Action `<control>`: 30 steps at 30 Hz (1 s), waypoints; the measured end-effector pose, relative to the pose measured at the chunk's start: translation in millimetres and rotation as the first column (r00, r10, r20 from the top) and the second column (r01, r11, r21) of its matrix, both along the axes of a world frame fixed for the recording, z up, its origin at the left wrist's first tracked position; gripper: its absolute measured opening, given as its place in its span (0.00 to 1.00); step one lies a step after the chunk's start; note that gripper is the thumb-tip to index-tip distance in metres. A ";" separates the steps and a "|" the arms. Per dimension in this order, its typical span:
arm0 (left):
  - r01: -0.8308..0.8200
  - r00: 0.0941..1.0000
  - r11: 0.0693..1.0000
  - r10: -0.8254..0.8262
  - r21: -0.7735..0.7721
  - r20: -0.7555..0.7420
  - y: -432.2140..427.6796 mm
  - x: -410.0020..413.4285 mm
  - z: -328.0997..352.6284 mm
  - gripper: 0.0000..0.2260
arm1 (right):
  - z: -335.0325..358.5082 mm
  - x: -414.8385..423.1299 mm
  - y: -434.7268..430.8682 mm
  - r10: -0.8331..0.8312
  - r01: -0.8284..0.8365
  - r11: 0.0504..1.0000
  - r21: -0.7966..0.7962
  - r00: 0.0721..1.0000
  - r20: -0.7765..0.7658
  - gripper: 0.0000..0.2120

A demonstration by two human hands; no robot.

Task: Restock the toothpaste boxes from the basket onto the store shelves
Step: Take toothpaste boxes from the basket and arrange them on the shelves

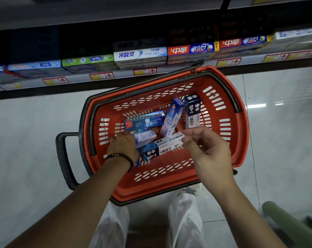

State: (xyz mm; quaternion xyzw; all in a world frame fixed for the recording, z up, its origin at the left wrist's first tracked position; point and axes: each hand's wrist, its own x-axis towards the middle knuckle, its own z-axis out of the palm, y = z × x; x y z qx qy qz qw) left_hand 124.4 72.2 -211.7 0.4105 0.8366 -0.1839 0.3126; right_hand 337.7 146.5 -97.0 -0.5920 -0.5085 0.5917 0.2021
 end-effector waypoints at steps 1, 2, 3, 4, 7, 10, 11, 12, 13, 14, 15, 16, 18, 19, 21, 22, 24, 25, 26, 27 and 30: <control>-0.015 1.000 0.999 0.014 0.034 0.016 -1.2 -0.4 1.4 0.24 | 2.3 0.7 1.0 -0.006 0.006 1.000 0.001 1.000 0.004 0.07; -0.058 0.998 0.995 0.054 0.076 0.043 -2.1 -1.2 4.1 0.23 | 5.7 0.9 1.6 -0.013 0.013 1.000 -0.002 1.000 0.001 0.07; -0.120 0.991 0.985 0.110 0.125 0.082 -2.4 -1.9 7.8 0.23 | 9.7 1.0 2.4 -0.020 0.020 1.000 -0.002 1.000 -0.003 0.07; -0.181 0.979 0.967 0.160 0.182 0.125 -1.9 -2.0 13.0 0.22 | 14.1 1.1 3.0 -0.023 0.023 1.000 0.002 1.000 -0.003 0.07; -0.322 0.933 0.894 0.244 0.310 0.264 -0.3 -2.1 36.7 0.20 | 27.0 1.2 3.6 -0.010 0.010 1.000 0.008 1.000 0.013 0.07; -0.431 0.880 0.820 0.290 0.377 0.376 1.2 -2.3 67.9 0.18 | 41.3 1.1 5.9 -0.021 0.021 1.000 -0.013 1.000 0.010 0.06; -0.456 0.866 0.797 0.295 0.396 0.403 1.4 -3.7 77.3 0.18 | 46.2 0.7 7.1 -0.026 0.027 1.000 -0.010 1.000 0.012 0.07; -0.476 0.855 0.773 0.295 0.419 0.426 1.6 -5.5 86.5 0.17 | 51.9 0.0 8.2 -0.032 0.033 0.999 -0.006 0.999 0.015 0.07; -0.493 0.846 0.751 0.295 0.440 0.445 1.6 -7.7 94.4 0.16 | 57.2 -0.1 9.3 -0.037 0.037 0.999 -0.003 0.999 0.016 0.07; -0.512 0.835 0.728 0.298 0.456 0.462 2.2 -9.9 103.9 0.15 | 63.1 -0.7 10.8 -0.039 0.039 0.999 -0.005 0.999 0.014 0.06; -0.524 0.830 0.706 0.298 0.476 0.472 2.1 -12.6 111.9 0.15 | 68.5 -0.7 12.4 -0.041 0.041 0.999 -0.004 0.999 0.008 0.05; -0.530 0.828 0.686 0.295 0.498 0.476 1.9 -15.2 119.7 0.14 | 74.9 -0.9 14.0 -0.046 0.046 0.999 -0.004 0.999 0.001 0.05; -0.548 0.818 0.650 0.287 0.526 0.498 2.3 -19.6 135.2 0.12 | 87.9 -1.0 17.2 -0.056 0.056 0.998 0.008 0.998 0.002 0.06; -0.557 0.811 0.639 0.282 0.531 0.512 3.5 -21.6 143.7 0.11 | 94.5 -1.1 18.6 -0.053 0.053 0.998 0.018 0.999 0.008 0.06; -0.561 0.810 0.610 0.262 0.560 0.525 7.6 -24.7 164.0 0.08 | 108.3 -1.3 21.7 -0.040 0.040 0.999 0.035 0.999 0.008 0.09; -0.561 0.811 0.592 0.252 0.579 0.527 10.1 -26.0 175.6 0.06 | 115.0 -1.0 23.8 -0.033 0.032 0.999 0.040 0.999 0.007 0.11; -0.573 0.804 0.563 0.246 0.596 0.541 15.2 -28.1 200.2 0.05 | 127.8 0.6 30.3 -0.027 0.026 0.998 0.060 0.999 0.024 0.12; -0.588 0.793 0.551 0.248 0.592 0.557 17.9 -29.6 213.2 0.05 | 134.4 1.7 34.9 -0.034 0.032 0.997 0.072 0.999 0.034 0.12; -0.599 0.782 0.548 0.244 0.584 0.573 19.7 -32.1 225.6 0.06 | 141.1 2.7 40.0 -0.047 0.044 0.996 0.083 0.998 0.041 0.11; -0.612 0.768 0.541 0.235 0.577 0.596 22.6 -34.8 237.8 0.07 | 148.4 3.9 45.4 -0.064 0.060 0.994 0.093 0.997 0.045 0.10; -0.643 0.731 0.528 0.210 0.554 0.649 35.4 -46.9 271.1 0.06 | 170.4 6.8 61.2 -0.093 0.084 0.989 0.125 0.994 0.065 0.08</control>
